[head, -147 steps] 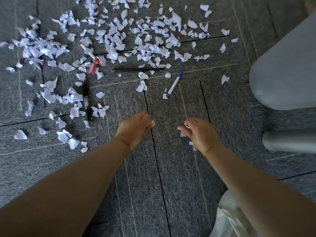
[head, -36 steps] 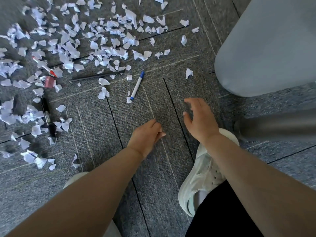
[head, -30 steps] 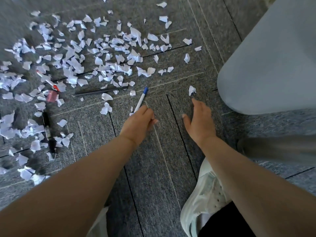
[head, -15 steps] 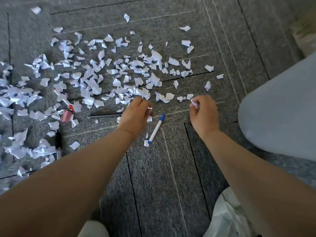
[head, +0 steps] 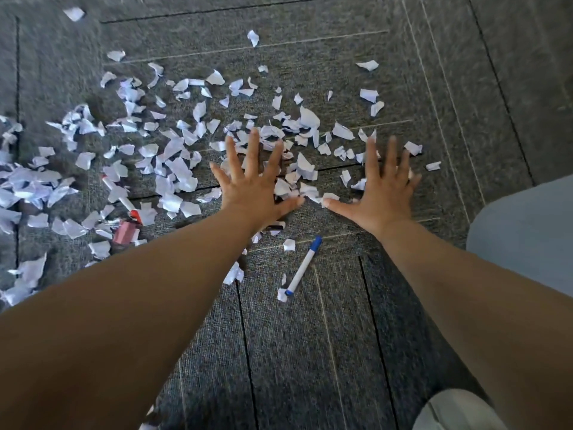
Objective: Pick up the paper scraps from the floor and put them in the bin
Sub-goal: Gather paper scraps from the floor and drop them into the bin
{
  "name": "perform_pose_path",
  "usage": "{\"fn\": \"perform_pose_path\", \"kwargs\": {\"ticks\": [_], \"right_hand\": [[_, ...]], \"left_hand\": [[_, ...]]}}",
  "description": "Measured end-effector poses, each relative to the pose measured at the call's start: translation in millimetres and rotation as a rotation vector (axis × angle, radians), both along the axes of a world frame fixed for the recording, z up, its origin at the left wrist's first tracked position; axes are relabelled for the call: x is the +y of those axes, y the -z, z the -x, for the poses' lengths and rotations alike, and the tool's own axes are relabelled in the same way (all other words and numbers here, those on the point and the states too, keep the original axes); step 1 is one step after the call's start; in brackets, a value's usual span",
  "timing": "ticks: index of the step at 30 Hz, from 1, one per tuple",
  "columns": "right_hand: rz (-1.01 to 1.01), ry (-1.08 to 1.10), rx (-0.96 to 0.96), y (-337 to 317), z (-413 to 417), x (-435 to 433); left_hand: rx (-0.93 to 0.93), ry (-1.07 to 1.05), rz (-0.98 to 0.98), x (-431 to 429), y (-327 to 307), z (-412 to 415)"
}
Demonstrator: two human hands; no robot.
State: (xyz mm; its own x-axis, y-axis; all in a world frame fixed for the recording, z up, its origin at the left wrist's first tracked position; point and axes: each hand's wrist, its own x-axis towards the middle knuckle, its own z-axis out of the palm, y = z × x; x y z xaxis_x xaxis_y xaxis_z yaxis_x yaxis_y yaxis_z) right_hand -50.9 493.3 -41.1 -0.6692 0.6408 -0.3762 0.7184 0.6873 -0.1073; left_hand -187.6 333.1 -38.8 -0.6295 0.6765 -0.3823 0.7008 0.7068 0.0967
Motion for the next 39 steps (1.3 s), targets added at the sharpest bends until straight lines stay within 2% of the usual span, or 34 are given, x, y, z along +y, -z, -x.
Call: {"fn": "perform_pose_path", "kwargs": {"ticks": [3,5,9,12,17,23,27,37,39], "right_hand": [[0.021,-0.141,0.071,-1.9,28.6,4.1],[0.030,-0.235,0.099,-3.1,45.0,1.5],[0.006,-0.415,0.123,-1.8,55.5,-16.0],[-0.099,-0.450,0.263,0.1,48.7,-27.5],[0.005,-0.413,0.385,-5.9,36.2,-41.6],[0.112,-0.121,0.393,-41.9,0.5,-30.0],[0.164,-0.074,0.428,-93.6,-28.4,-13.4],[0.055,0.079,0.908,-268.8,-82.2,-4.4],[-0.011,0.120,0.943,-299.5,-101.7,1.5]], "left_hand": [[0.048,-0.017,0.023,4.9,-1.5,16.0],[0.001,0.013,0.015,4.4,-1.6,24.5],[-0.009,0.102,-0.144,-4.8,-2.0,24.5],[0.068,0.102,-0.216,-8.3,-0.3,14.8],[0.003,0.120,-0.232,-7.6,-6.4,7.7],[-0.098,0.121,-0.326,-0.6,-38.9,-3.3],[-0.157,0.117,-0.391,15.7,-93.2,-16.5],[-0.045,0.175,-0.647,63.8,-255.2,-63.1],[-0.024,0.217,-0.718,72.8,-290.4,-75.0]]}}
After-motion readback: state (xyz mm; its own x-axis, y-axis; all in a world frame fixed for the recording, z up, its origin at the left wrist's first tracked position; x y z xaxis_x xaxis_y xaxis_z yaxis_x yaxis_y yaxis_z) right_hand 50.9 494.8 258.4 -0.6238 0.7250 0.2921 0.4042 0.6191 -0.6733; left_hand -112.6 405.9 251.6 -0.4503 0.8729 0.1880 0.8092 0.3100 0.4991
